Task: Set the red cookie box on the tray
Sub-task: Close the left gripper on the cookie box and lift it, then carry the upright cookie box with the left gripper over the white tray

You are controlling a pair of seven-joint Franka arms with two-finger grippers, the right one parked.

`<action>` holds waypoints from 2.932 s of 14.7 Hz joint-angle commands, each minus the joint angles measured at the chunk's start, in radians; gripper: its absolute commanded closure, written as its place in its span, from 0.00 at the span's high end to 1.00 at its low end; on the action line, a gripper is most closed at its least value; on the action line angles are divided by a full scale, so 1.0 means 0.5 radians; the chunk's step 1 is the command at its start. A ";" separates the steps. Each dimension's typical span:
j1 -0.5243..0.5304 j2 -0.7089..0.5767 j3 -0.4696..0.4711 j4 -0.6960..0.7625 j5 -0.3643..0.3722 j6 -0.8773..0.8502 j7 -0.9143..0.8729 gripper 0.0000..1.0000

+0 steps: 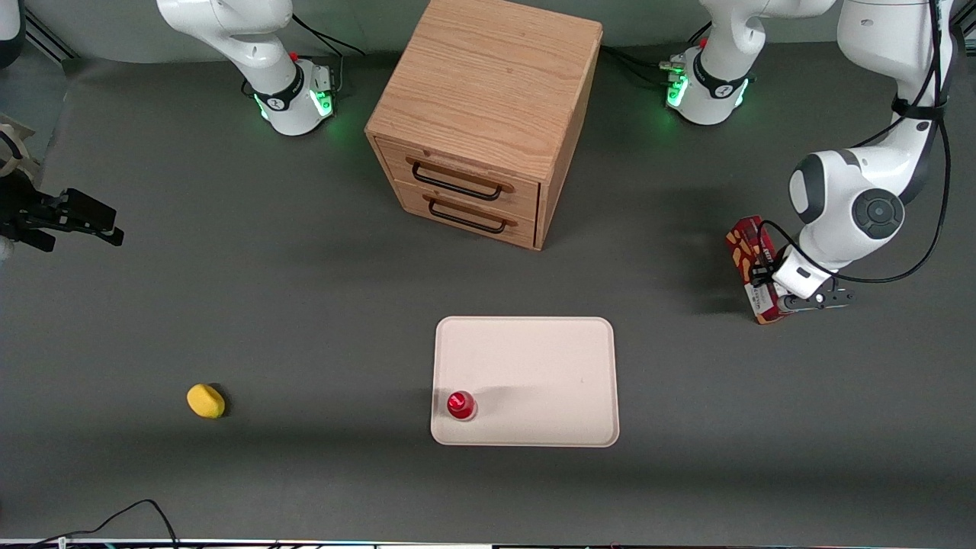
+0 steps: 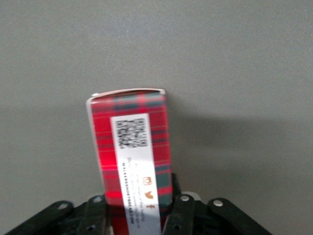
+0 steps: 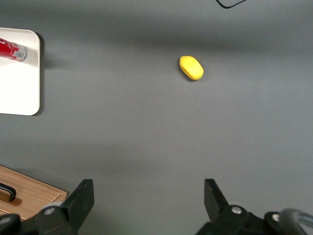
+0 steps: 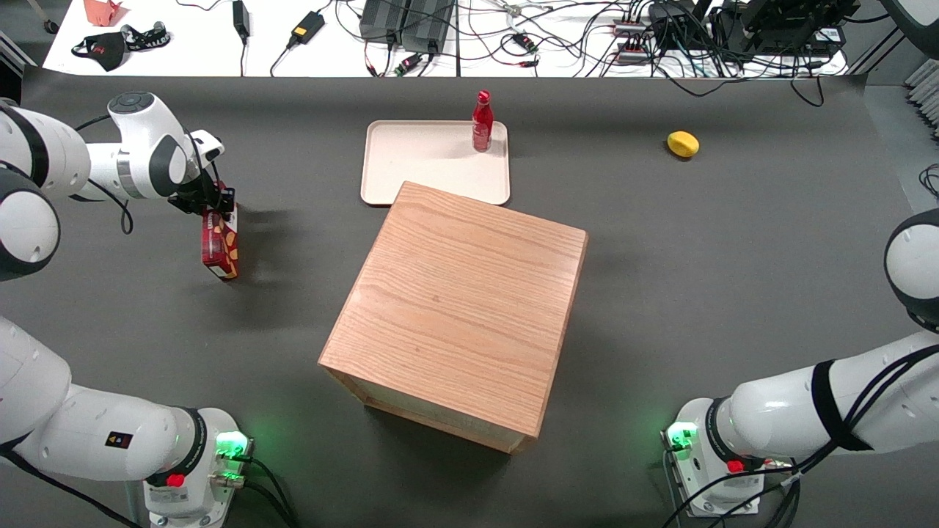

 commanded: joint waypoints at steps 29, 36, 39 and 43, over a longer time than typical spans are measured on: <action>-0.269 0.628 -0.841 2.360 -0.075 -1.733 -1.564 0.00; -0.346 0.960 -0.841 2.317 0.131 -1.186 -1.666 0.00; -0.386 1.024 -0.838 2.329 0.131 -1.066 -1.669 0.00; -0.386 1.138 -0.837 2.333 0.257 -0.882 -1.657 0.00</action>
